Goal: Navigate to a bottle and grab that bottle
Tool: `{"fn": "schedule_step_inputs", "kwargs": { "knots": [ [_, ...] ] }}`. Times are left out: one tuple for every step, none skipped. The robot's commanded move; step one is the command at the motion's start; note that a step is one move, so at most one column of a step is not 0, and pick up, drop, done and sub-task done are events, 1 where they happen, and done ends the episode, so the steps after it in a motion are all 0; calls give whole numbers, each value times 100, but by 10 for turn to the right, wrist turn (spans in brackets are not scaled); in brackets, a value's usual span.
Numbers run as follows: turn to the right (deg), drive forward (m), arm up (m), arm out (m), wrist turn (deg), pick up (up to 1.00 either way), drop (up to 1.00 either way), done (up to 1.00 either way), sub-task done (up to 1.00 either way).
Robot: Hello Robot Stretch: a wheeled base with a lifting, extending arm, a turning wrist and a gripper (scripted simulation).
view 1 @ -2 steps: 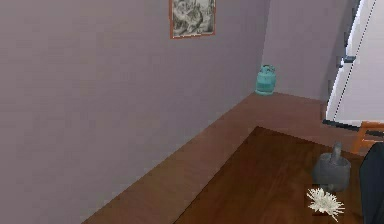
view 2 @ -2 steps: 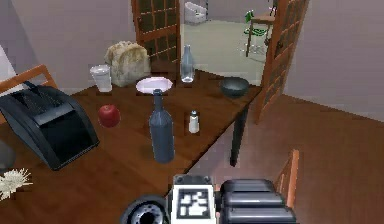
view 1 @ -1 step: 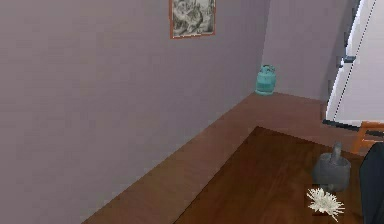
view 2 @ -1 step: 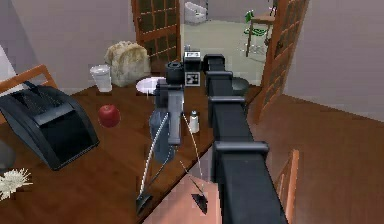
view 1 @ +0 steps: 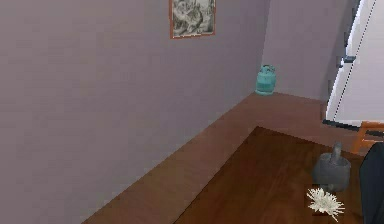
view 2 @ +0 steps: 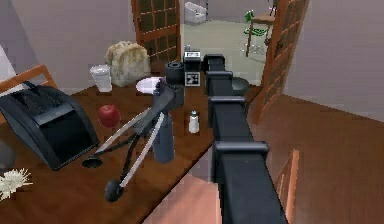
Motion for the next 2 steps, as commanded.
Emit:
{"fn": "schedule_step_inputs", "kwargs": {
  "knots": [
    [0,0,0,0,450,0,0,0,0],
    [0,0,0,0,450,0,0,0,0]
  ]
}}
